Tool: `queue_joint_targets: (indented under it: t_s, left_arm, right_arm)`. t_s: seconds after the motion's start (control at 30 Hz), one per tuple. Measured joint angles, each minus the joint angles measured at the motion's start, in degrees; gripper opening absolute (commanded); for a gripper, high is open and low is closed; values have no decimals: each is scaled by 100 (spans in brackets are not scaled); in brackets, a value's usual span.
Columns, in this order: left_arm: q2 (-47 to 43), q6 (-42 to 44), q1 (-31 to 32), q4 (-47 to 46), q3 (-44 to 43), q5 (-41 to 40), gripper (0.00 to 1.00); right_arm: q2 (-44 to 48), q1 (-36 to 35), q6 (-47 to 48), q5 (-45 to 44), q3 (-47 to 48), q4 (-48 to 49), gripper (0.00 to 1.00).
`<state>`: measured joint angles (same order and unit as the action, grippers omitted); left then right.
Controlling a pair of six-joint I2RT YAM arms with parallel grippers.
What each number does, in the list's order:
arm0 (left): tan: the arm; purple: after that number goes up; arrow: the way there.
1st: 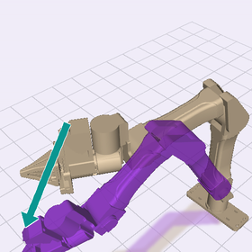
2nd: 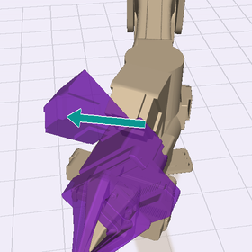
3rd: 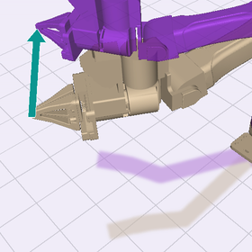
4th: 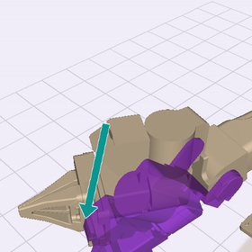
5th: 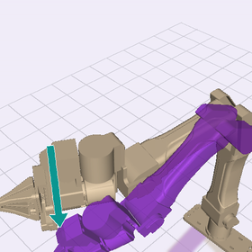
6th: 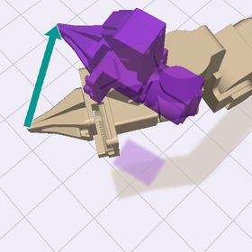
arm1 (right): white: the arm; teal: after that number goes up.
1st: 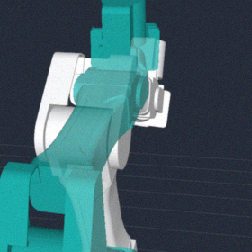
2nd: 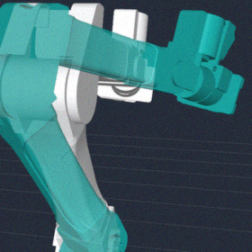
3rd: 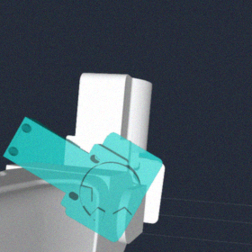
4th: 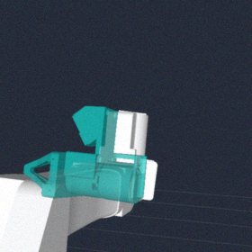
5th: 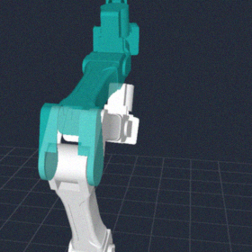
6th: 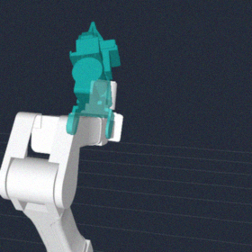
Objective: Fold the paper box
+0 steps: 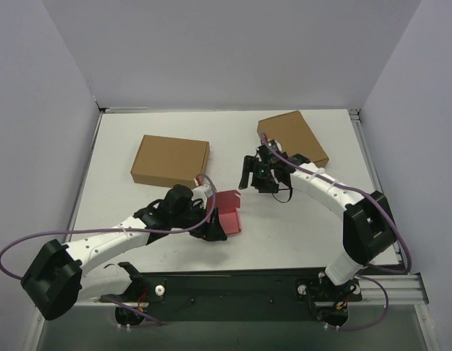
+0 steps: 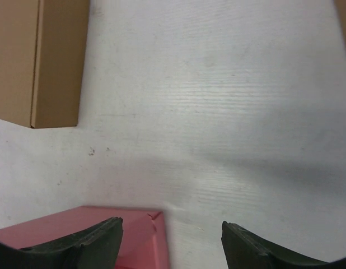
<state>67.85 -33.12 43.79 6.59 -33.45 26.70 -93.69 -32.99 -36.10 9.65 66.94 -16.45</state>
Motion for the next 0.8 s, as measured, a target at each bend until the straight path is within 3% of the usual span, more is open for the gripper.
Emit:
queue_joint_targets:
  t_s: [0.37, 0.47, 0.8]
  left_arm:
    - [-1158, 232, -772, 1279, -767, -1456, 79]
    - [-1311, 48, -1178, 1294, -894, -1624, 73]
    - [-686, -647, -2267, 1320, -905, -1967, 74]
  right_arm:
    - [1580, 262, 632, -55, -981, -83, 64]
    - [1521, 264, 671, -20, -981, -55, 62]
    - [546, 264, 308, -129, -170, -101, 59]
